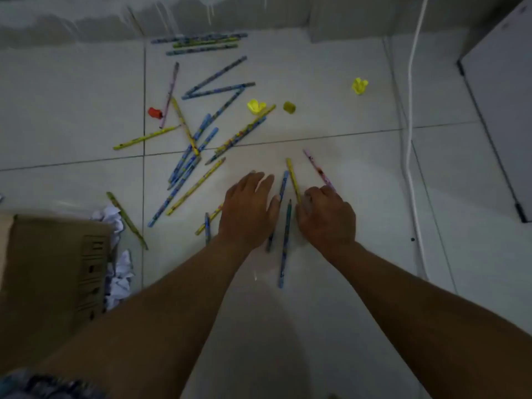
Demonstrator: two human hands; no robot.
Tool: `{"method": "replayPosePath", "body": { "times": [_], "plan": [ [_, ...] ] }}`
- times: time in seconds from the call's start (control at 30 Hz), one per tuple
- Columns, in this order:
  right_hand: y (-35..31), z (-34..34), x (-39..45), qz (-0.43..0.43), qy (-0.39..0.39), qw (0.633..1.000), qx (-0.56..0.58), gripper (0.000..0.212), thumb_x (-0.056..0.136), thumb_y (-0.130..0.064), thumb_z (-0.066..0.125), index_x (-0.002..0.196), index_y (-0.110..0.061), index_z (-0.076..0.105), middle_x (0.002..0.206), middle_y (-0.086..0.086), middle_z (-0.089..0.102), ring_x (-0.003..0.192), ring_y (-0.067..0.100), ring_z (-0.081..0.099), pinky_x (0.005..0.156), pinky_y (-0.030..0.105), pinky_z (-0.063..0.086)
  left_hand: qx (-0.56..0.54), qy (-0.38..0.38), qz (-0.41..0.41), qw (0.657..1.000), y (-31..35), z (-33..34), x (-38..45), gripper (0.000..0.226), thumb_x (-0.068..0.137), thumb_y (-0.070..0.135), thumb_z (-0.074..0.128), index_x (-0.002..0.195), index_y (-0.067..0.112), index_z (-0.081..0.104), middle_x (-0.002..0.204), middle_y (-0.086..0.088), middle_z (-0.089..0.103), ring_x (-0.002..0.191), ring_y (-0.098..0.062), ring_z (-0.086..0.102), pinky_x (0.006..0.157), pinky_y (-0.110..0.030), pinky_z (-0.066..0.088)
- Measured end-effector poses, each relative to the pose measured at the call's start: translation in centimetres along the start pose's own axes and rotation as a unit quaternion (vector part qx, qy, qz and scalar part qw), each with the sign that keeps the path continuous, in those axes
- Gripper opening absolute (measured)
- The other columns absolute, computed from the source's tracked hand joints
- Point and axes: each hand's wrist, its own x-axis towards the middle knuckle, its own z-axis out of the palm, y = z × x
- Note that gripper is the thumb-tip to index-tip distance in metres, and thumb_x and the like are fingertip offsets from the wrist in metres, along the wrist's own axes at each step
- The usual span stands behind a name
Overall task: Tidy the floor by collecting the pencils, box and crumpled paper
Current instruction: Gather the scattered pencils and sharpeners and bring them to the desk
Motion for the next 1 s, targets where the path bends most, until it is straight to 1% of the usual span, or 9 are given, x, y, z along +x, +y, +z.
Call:
{"method": "replayPosePath", "body": {
  "times": [0.07,0.23,0.33,0.47,0.57,0.67,0.77,0.87,1.0],
  "plan": [
    [-0.1,0.0,0.1,0.029,0.007,1.0,0.008,0.02,0.084,-0.032,0.062,0.09,-0.013,0.065,0.089,0.009,0.064,0.079,0.034,0.065,0.066,0.038,0.051,-0.008,-0.015,-0.011,1.0,0.4,0.3,0.1,0.051,0.094,0.035,0.042,0.127,0.003,0.064,0.124,-0.018,0.065,0.117,-0.037,0.061,0.094,-0.048,0.049],
    [-0.5,0.4,-0.1,0.097,-0.01,0.995,0.02,0.022,0.091,-0.033,0.053,0.094,-0.016,0.067,0.092,0.006,0.067,0.085,0.03,0.066,0.071,0.036,0.052,-0.019,0.015,-0.014,1.0,1.0,1.3,0.8,0.044,0.092,0.034,0.048,0.111,0.002,0.071,0.101,-0.017,0.073,0.093,-0.036,0.068,0.08,-0.043,0.054],
    [-0.3,0.2,0.3,0.137,-0.004,0.986,0.099,0.021,0.093,-0.035,0.053,0.093,-0.019,0.067,0.095,0.003,0.066,0.087,0.025,0.065,0.073,0.034,0.05,-0.049,0.004,-0.076,0.996,2.1,1.4,2.2,0.049,0.093,0.046,0.046,0.112,0.007,0.071,0.094,-0.012,0.073,0.089,-0.033,0.067,0.087,-0.038,0.05],
    [-0.6,-0.4,0.4,0.095,0.013,0.973,0.209,0.015,0.095,-0.03,0.056,0.094,-0.018,0.065,0.094,0.002,0.065,0.084,0.02,0.062,0.072,0.033,0.05,-0.163,-0.024,-0.21,0.964,4.5,1.0,4.7,0.057,0.092,0.061,0.051,0.123,0.016,0.066,0.104,-0.001,0.074,0.101,-0.024,0.065,0.092,-0.038,0.052],
    [-0.5,-0.7,0.4,0.083,0.028,0.96,0.264,0.012,0.094,-0.024,0.059,0.095,-0.014,0.065,0.093,0.004,0.066,0.084,0.02,0.062,0.074,0.039,0.053,-0.2,-0.043,-0.241,0.949,5.4,1.1,5.8,0.041,0.095,0.053,0.053,0.1,0.016,0.071,0.091,0.004,0.071,0.092,-0.021,0.067,0.079,-0.031,0.05],
    [-0.3,-0.9,0.6,0.067,0.029,0.954,0.291,0.01,0.092,-0.022,0.061,0.093,-0.013,0.067,0.09,0.003,0.067,0.079,0.016,0.063,0.073,0.039,0.054,-0.315,-0.054,-0.321,0.892,5.4,1.5,6.2,0.034,0.099,0.038,0.054,0.086,0.014,0.075,0.08,0.002,0.075,0.079,-0.016,0.071,0.08,-0.035,0.058],
    [0.5,-0.8,0.6,0.077,0.078,0.96,0.258,0.017,0.088,-0.027,0.061,0.099,-0.016,0.068,0.095,0.001,0.066,0.084,0.017,0.064,0.074,0.04,0.055,-0.42,-0.05,-0.409,0.809,5.2,1.7,6.4,0.029,0.102,0.03,0.053,0.093,0.012,0.072,0.077,-0.004,0.076,0.074,-0.018,0.074,0.08,-0.038,0.061],
    [1.9,-0.4,0.9,0.117,0.085,0.977,0.154,0.034,0.086,-0.027,0.059,0.118,-0.017,0.064,0.112,0.006,0.063,0.1,0.028,0.061,0.082,0.045,0.051,-0.451,-0.071,-0.439,0.774,5.1,1.5,6.5,0.03,0.105,0.028,0.048,0.105,0.005,0.068,0.081,-0.009,0.074,0.074,-0.022,0.075,0.068,-0.03,0.061],
    [3.0,-0.2,1.0,0.185,0.022,0.979,0.076,0.038,0.09,-0.027,0.055,0.127,-0.02,0.06,0.123,0.007,0.057,0.112,0.03,0.054,0.089,0.043,0.042,-0.509,-0.117,-0.452,0.723,4.9,1.1,6.3,0.026,0.106,0.023,0.046,0.11,0.003,0.061,0.092,-0.014,0.074,0.077,-0.024,0.074,0.077,-0.038,0.062]
  ]
}}
